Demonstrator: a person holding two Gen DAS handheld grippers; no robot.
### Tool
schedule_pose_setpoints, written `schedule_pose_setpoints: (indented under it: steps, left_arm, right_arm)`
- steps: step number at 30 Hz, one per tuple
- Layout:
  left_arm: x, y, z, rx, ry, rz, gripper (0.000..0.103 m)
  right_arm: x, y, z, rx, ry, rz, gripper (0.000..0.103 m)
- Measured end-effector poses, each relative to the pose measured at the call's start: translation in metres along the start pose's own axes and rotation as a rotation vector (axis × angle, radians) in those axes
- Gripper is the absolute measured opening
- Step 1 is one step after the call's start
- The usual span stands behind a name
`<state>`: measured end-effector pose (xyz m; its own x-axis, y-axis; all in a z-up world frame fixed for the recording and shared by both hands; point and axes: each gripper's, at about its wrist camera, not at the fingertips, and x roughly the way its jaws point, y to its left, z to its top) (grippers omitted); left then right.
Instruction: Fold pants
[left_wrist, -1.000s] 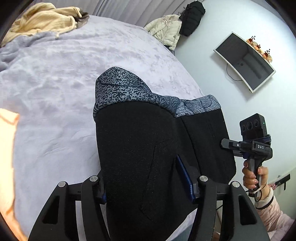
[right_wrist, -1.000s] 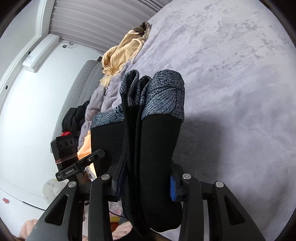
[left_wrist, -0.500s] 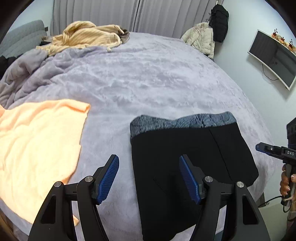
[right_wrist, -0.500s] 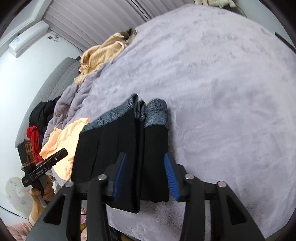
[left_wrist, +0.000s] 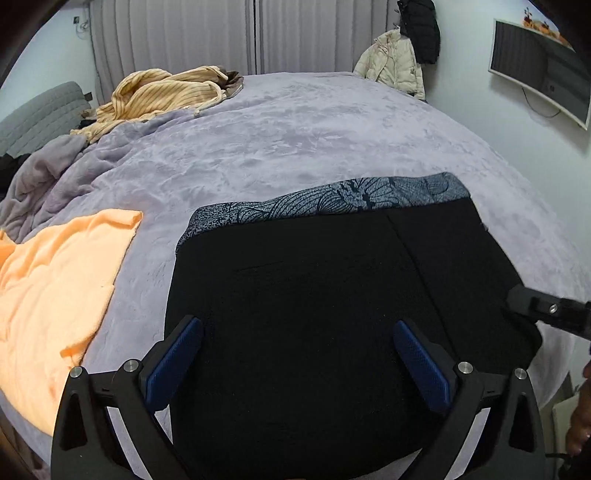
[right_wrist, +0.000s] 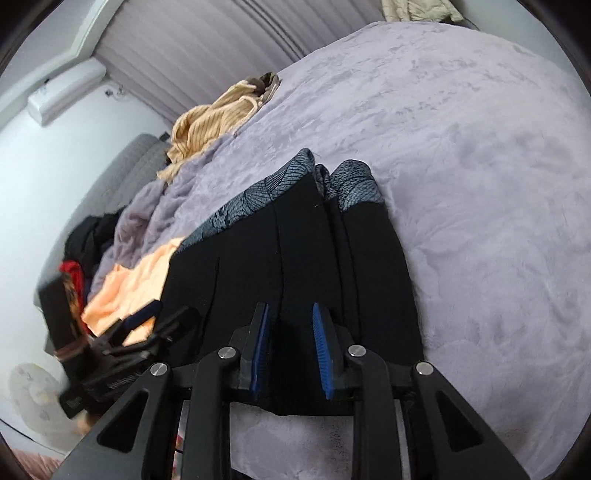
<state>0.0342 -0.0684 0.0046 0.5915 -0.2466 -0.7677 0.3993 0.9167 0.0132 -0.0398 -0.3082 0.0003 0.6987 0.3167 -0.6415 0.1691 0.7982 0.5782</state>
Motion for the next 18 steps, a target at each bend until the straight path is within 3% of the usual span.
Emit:
schedule_pose_setpoints:
  steps: [4,6,8,9,18]
  left_arm:
    - [-0.002,-0.004,-0.003,0.011,-0.016,0.016,0.103]
    - [-0.001,0.0,-0.003,0.0,-0.013,0.003,0.103]
    - [0.0,0.001,-0.003,-0.007,-0.008,0.0,0.103]
    - [0.001,0.002,-0.003,-0.01,-0.005,0.001,0.103]
    - [0.004,0.001,-0.002,-0.024,-0.001,0.006,0.103]
  right_arm:
    - [-0.009,-0.011,-0.012,0.07,-0.042,0.056,0.026]
    - [-0.017,-0.008,-0.016,0.062,-0.059,0.054,0.033]
    - [-0.029,-0.002,-0.02,0.047,-0.088,0.035,0.063]
    - [-0.035,0.001,-0.022,0.037,-0.102,0.013,0.07]
    - [-0.078,-0.004,-0.044,0.057,-0.173,-0.037,0.074]
